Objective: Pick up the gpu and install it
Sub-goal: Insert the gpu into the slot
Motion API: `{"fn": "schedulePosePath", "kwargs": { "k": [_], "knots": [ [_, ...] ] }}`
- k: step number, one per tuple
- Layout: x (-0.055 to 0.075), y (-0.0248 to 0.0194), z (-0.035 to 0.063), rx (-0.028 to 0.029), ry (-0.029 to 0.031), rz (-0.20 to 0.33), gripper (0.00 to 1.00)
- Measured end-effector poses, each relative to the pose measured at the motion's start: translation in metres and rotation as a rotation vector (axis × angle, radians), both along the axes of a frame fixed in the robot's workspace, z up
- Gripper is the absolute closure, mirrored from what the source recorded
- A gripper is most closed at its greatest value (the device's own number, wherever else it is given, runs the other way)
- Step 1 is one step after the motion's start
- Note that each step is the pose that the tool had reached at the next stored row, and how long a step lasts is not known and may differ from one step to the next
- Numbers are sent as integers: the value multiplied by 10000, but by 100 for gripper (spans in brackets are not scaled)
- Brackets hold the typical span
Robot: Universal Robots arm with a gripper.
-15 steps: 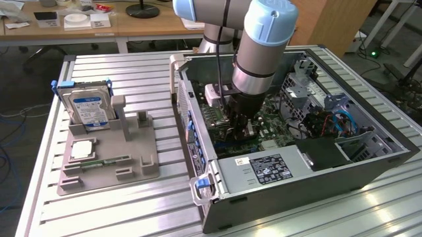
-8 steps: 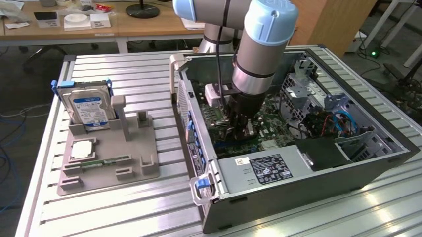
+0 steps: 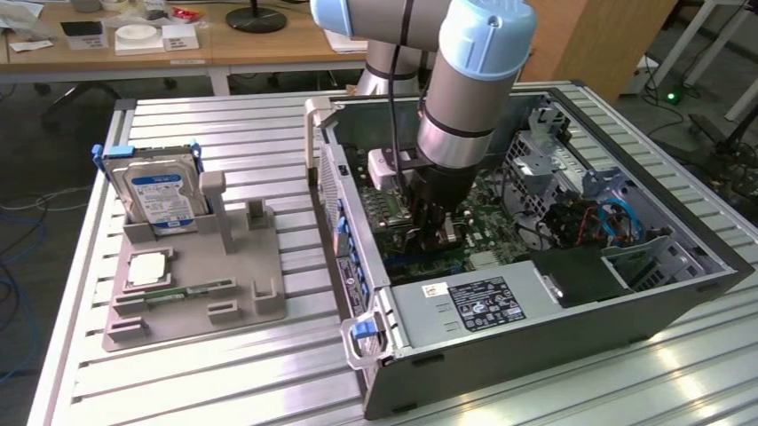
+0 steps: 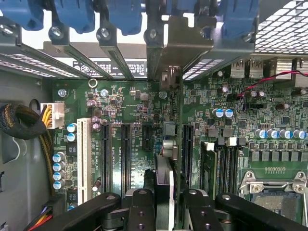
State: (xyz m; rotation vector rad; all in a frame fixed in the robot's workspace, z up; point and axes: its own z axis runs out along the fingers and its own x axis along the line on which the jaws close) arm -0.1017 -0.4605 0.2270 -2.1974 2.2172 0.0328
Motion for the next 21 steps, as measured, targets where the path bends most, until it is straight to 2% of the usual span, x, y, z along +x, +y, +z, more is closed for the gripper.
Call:
{"fn": "schedulePosePath", "kwargs": {
  "k": [21],
  "knots": [
    [-1,5,-40,13,1,21,73]
  ]
}}
